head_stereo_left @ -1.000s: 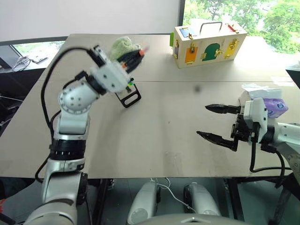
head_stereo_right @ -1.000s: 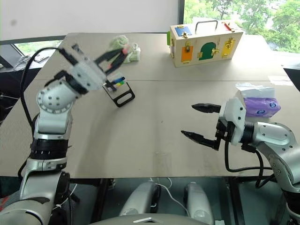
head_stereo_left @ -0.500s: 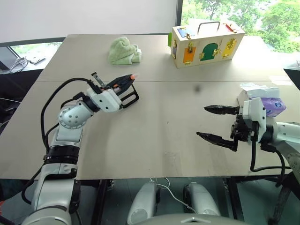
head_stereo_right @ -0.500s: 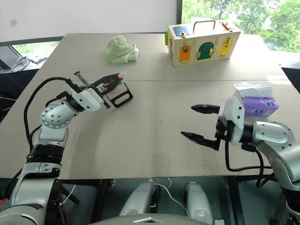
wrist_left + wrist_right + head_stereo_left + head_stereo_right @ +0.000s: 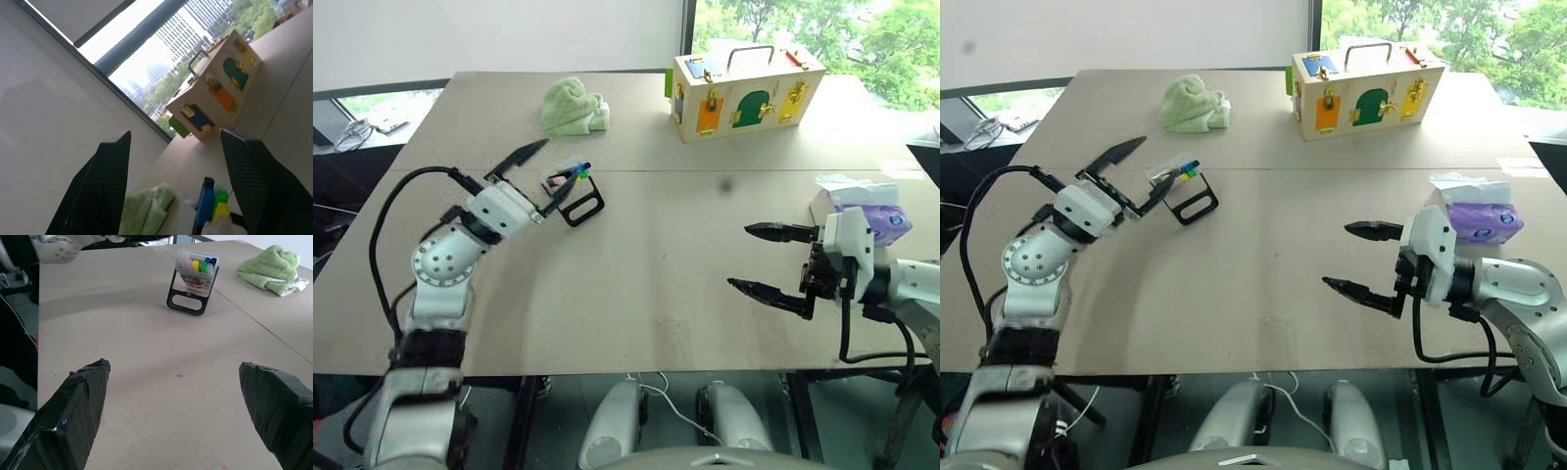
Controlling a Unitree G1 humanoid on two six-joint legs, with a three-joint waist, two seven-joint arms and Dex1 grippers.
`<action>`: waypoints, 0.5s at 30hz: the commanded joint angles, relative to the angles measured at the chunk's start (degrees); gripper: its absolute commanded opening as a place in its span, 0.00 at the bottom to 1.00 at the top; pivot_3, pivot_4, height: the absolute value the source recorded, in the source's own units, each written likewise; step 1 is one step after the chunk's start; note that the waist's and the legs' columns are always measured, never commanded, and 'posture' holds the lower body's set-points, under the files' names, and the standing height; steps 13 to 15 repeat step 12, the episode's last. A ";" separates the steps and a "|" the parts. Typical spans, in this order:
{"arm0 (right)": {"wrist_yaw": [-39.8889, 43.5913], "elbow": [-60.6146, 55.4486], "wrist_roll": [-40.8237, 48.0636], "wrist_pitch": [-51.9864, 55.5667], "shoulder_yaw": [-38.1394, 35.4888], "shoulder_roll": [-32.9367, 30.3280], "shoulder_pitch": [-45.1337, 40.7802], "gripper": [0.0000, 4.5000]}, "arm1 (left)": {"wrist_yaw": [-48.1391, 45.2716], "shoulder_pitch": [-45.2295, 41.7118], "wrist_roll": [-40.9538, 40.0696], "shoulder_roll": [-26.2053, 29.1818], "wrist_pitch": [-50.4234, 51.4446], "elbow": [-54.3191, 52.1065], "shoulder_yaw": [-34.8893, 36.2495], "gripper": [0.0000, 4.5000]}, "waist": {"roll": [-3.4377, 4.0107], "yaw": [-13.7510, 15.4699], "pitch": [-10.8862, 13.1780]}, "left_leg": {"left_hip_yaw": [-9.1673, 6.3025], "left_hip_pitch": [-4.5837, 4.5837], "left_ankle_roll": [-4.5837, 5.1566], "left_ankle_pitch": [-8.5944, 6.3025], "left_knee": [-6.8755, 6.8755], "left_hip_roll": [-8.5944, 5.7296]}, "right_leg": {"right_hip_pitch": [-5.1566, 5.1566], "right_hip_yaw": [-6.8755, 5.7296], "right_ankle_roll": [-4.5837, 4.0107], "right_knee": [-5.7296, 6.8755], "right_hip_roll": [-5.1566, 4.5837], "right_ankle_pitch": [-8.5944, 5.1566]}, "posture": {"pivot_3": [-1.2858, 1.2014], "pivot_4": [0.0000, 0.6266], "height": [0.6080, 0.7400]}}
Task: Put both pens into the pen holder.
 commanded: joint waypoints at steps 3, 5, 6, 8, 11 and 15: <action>-2.45 3.17 -5.57 -2.19 -0.93 0.14 3.04 1.00 | 9.81 15.10 -26.25 3.74 36.40 -31.08 -0.83 0.67 | 0.03 -0.10 -0.01 | -0.05 0.05 0.00 0.00 -0.02 0.04 | 0.01 -0.01 -0.02 0.02 0.02 -0.01 | 0.52 0.24 1.00; -2.48 3.93 -7.30 -3.74 -1.35 0.28 4.81 1.00 | 12.28 20.00 -27.92 5.14 42.25 -35.21 0.96 0.67 | 0.06 -0.04 -0.03 | -0.05 0.09 -0.01 0.00 -0.05 0.05 | 0.01 0.00 -0.03 0.05 0.04 -0.02 | 0.52 0.24 1.00; -2.52 4.04 -7.83 -4.24 -1.50 0.40 5.42 1.00 | 13.43 21.55 -28.56 5.15 44.07 -36.24 2.09 0.67 | 0.07 -0.03 -0.03 | -0.05 0.10 -0.01 0.00 -0.04 0.05 | 0.01 0.00 -0.04 0.06 0.09 -0.02 | 0.52 0.24 1.00; -3.07 4.27 -8.44 -4.67 -1.98 0.86 6.38 1.00 | 14.64 24.70 -31.21 4.74 46.74 -38.26 4.61 0.67 | 0.08 0.05 -0.04 | -0.05 0.14 -0.01 0.00 -0.04 0.06 | 0.04 0.00 -0.05 0.06 0.15 -0.03 | 0.52 0.24 1.00; -4.52 4.74 -9.40 -5.19 -2.12 2.08 6.88 1.00 | 15.89 29.10 -31.10 4.92 49.98 -39.98 7.68 0.67 | 0.08 0.05 -0.05 | 0.02 0.22 -0.01 0.01 -0.01 0.09 | 0.14 0.02 -0.06 0.02 0.22 -0.03 | 0.52 0.24 1.00; -5.06 5.05 -9.72 -5.27 -1.85 2.60 6.66 1.00 | 15.70 29.64 -30.99 4.78 50.32 -40.20 8.46 0.67 | 0.08 0.05 -0.05 | 0.09 0.28 -0.01 0.00 -0.02 0.09 | 0.18 0.02 -0.06 0.01 0.22 -0.04 | 0.52 0.24 1.00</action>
